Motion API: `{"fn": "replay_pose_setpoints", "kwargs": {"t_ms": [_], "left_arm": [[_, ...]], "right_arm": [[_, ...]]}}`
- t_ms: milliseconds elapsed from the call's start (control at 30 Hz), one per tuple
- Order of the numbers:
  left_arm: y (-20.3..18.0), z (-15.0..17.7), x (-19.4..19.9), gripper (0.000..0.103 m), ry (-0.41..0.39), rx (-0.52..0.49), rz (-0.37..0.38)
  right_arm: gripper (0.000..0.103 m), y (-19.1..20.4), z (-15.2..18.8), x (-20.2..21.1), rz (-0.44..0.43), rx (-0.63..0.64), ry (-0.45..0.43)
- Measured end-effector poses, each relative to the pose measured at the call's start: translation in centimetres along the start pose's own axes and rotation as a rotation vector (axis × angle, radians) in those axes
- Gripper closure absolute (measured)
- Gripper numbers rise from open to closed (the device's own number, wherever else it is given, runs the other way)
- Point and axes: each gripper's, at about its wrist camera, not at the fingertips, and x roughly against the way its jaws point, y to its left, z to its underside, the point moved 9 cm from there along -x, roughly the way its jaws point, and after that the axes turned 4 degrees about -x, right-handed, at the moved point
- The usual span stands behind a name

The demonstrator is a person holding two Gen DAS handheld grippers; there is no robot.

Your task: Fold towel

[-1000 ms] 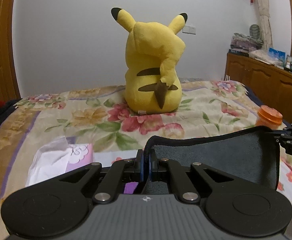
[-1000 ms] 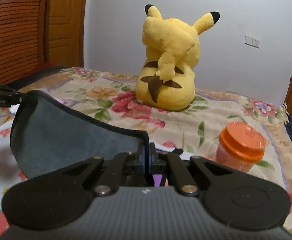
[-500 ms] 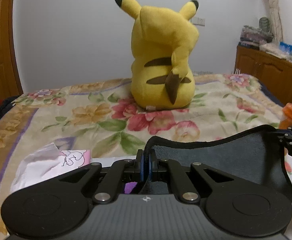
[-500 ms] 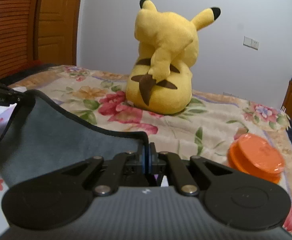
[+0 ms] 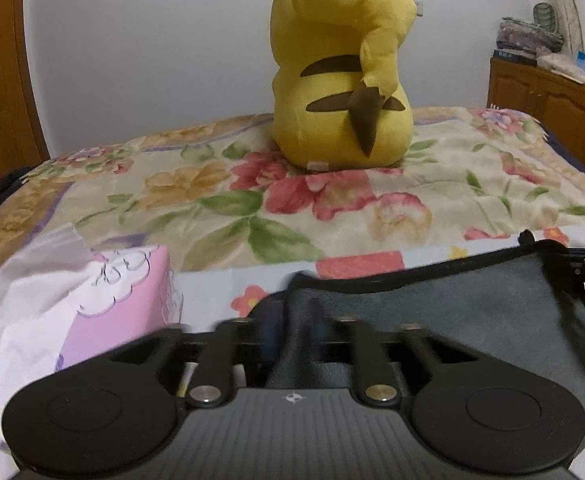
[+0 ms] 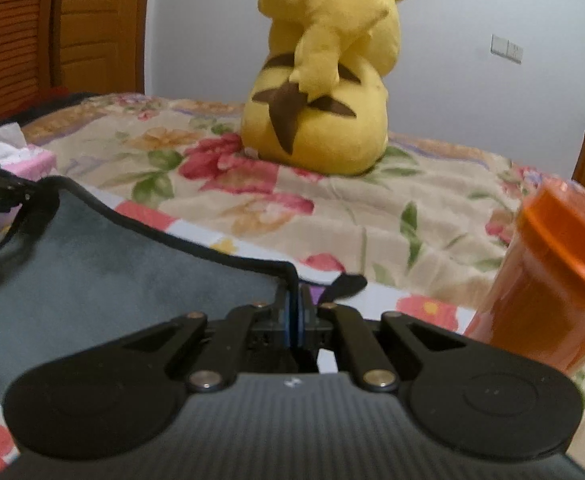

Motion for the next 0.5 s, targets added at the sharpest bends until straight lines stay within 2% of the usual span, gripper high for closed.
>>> {"fn": "replay_pose_setpoints", "kwargs": {"t_ms": [33,67,100,133,200,267,367,500], "left_arm": [[-0.1,0.1,0.1,0.045,-0.003,0.001,-0.001],[-0.1,0.2,0.2,0.040,-0.008,-0.001,-0.008],[-0.1,0.2,0.3,0.040,-0.013,-0.006,-0.013],[-0.3,0.2,0.5,0.039,-0.011,-0.009,-0.010],[-0.5,0.2,0.8,0.034,-0.009,-0.007,0.001],[-0.8,0.3,1.3,0.023,-0.015,-0.006,0.006],[-1.5,0.4,2.0,0.017,-0.017,-0.024,0.012],[-2.3,0.9,2.9,0.016,-0.002,-0.048,0.014]], "right_arm": [[0.093,-0.1,0.2,-0.1,0.004,-0.006,0.008],[0.089,-0.1,0.3,-0.1,0.011,-0.011,0.007],[0.082,-0.1,0.4,0.0,0.012,-0.012,0.004],[0.065,-0.1,0.5,0.1,0.006,-0.018,0.004],[0.046,-0.2,0.5,0.3,0.002,-0.040,-0.003],[0.046,-0.3,0.4,0.6,0.001,-0.048,-0.012],[0.045,-0.3,0.3,1.1,0.002,-0.054,-0.010],[0.043,-0.1,0.3,2.1,-0.012,-0.057,0.011]]}}
